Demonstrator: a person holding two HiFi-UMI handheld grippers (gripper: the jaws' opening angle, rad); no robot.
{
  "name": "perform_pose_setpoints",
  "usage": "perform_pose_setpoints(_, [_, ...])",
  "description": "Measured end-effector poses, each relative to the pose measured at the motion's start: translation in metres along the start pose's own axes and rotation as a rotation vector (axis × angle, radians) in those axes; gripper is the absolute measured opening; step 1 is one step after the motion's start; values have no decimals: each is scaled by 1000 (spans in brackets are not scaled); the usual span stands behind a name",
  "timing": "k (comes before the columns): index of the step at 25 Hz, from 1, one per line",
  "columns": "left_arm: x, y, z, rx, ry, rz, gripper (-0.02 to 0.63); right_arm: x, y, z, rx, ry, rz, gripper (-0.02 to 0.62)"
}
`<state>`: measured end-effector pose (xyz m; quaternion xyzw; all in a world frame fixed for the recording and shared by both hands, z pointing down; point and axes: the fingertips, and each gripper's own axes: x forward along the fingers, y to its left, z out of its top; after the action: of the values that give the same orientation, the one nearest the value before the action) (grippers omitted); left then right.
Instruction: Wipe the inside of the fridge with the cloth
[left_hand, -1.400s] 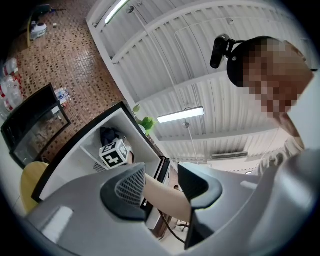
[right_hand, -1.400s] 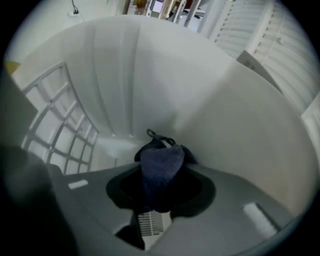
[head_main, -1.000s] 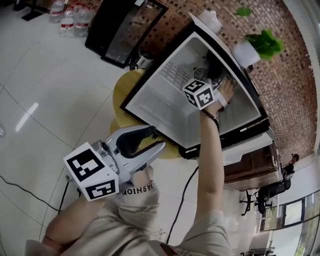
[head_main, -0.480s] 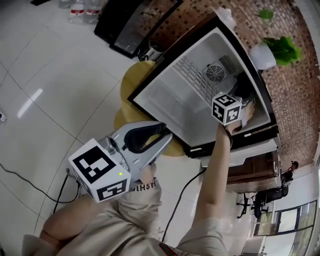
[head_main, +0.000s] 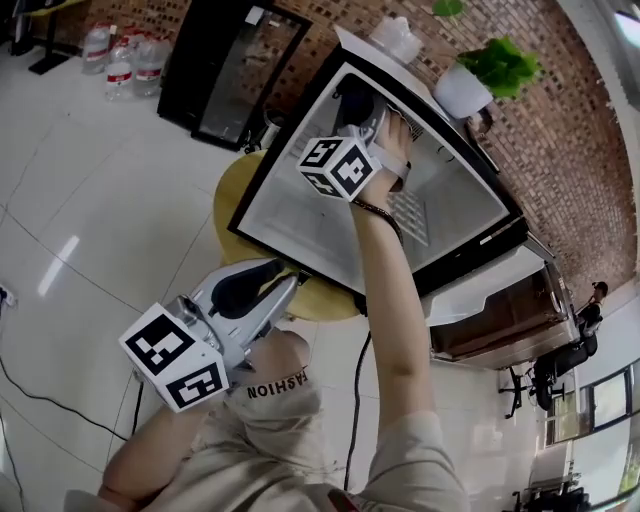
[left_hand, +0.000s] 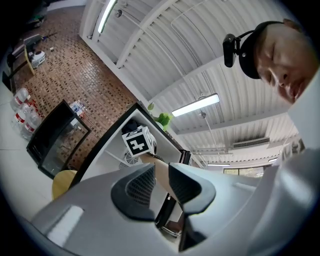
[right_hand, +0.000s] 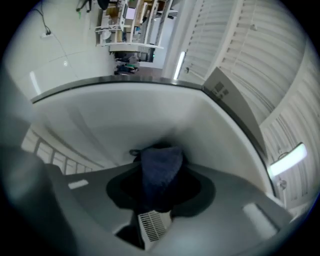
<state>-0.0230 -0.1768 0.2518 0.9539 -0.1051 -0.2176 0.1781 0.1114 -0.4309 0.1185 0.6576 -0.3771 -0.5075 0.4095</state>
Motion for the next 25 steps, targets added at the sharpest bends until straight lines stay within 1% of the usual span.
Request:
perform_pose_setpoints(2, [1, -3, -1, -2, 8, -9, 61, -1, -5, -4, -2, 8, -37, 118])
perform_pose_setpoints(4, [3, -7, -5, -24, 19, -23, 61, -10, -10, -22, -9, 27, -64, 118])
perform_pose_setpoints(7, [6, -12, -4, -35, 25, -48, 61, -23, -24, -70, -7, 96, -75, 118])
perform_pose_setpoints(9, [7, -13, -3, -35, 27, -60, 61, -31, -35, -109, 4, 160, -78, 118])
perform_pose_setpoints(11, [9, -14, -6, -38, 35, -70, 61, -43, -46, -152, 65, 240, -72, 118])
perform_pose_setpoints(13, [12, -16, -9, -40, 44, -80, 61, -61, -60, -189, 171, 321, -71, 118])
perform_pose_setpoints(14, [12, -17, -9, -40, 47, -83, 61, -70, -67, -199, 223, 351, -72, 118])
perform_pose_setpoints(16, [12, -17, -10, -37, 51, -83, 61, -88, -75, -202, 307, 373, -59, 118])
perform_pose_setpoints(18, [12, -16, -13, -41, 60, -74, 61, -99, -79, -195, 373, 367, -33, 118])
perform_pose_setpoints(21, [13, -14, -16, -56, 74, -59, 61, -113, -87, -188, 434, 337, -27, 120])
perform_pose_setpoints(23, [12, -13, -13, -52, 71, -49, 61, -136, -94, -167, 467, 246, -29, 120])
perform_pose_setpoints(25, [10, -9, -10, -38, 67, -27, 54, -171, -95, -124, 454, 97, -10, 120])
